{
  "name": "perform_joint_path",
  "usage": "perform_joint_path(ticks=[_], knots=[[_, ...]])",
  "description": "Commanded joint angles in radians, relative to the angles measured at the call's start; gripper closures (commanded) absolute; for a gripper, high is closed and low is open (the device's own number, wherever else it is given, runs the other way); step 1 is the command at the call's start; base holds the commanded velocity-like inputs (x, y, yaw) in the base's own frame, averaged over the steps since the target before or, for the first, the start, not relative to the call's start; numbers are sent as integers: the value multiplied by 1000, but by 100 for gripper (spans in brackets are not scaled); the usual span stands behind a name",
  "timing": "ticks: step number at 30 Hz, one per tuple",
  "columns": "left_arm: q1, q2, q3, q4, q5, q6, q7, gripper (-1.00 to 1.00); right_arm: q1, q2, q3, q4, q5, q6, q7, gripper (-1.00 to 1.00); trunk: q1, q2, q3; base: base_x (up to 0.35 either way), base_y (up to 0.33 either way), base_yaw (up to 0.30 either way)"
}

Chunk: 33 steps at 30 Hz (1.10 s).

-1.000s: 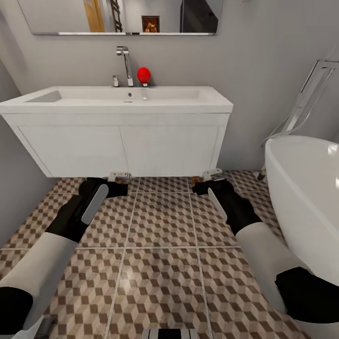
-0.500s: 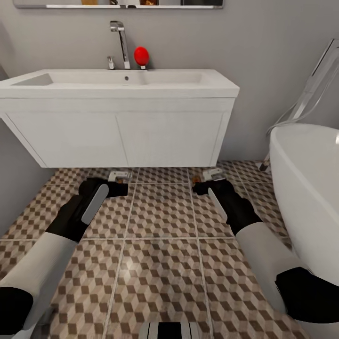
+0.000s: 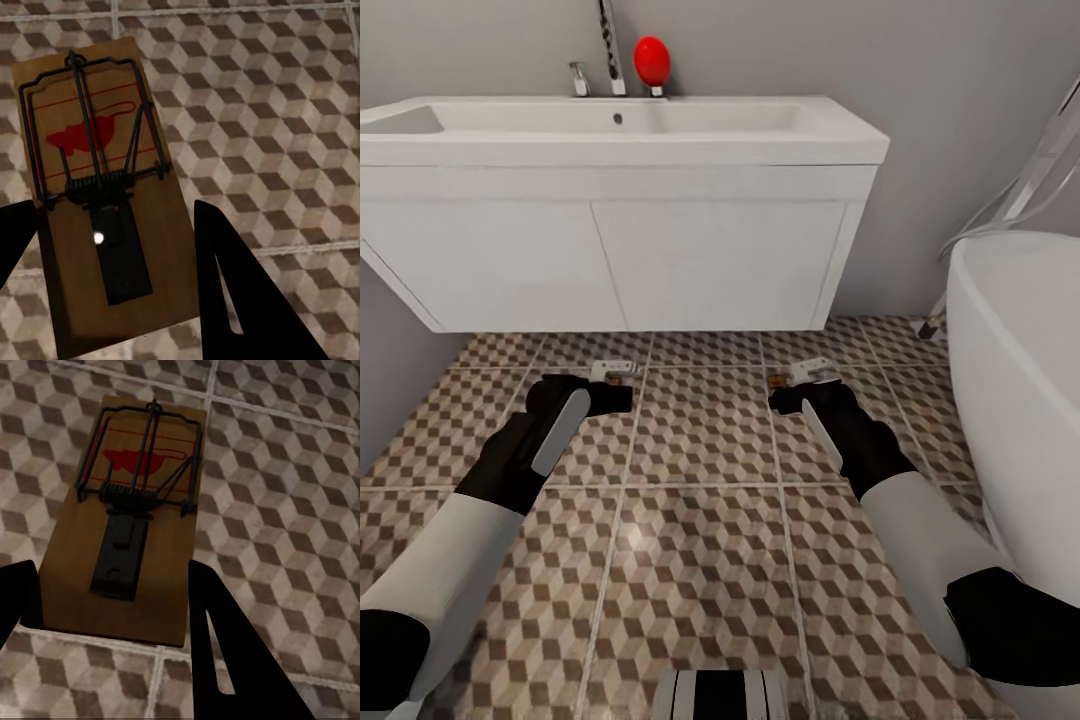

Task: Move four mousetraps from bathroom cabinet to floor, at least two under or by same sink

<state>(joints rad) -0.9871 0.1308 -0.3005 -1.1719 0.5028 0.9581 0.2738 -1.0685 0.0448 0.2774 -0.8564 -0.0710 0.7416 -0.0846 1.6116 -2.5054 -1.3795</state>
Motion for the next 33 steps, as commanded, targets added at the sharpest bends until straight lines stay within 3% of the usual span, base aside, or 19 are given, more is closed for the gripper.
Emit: perform_joint_path(ticks=[1, 3, 7, 22, 30, 33], knots=[[-1, 1, -2, -19, 8, 2, 10, 100, -1, 0, 2, -1, -10, 4, -11, 100, 0, -1, -6, 0, 0, 0], [-1, 2, -3, -92, 8, 2, 10, 100, -1, 0, 2, -1, -10, 3, -11, 100, 1, -1, -17, 0, 0, 0], [-1, 1, -3, -127, 8, 1, 10, 100, -1, 0, 4, -2, -10, 3, -11, 100, 3, -2, -39, 0, 0, 0], [7, 3, -5, -84, 7, -4, 9, 100, -1, 1, 3, -23, -10, 1, -11, 100, 10, -6, -120, 0, 0, 0], [8, 6, -4, -82, 7, -32, 8, 100, -1, 0, 4, -129, -9, 16, -11, 100, 13, -7, -164, 0, 0, 0], [8, 7, -3, -86, 7, -34, 7, 100, -1, 0, 5, -194, -9, 63, -11, 100, 15, -8, -180, 0, 0, 0]])
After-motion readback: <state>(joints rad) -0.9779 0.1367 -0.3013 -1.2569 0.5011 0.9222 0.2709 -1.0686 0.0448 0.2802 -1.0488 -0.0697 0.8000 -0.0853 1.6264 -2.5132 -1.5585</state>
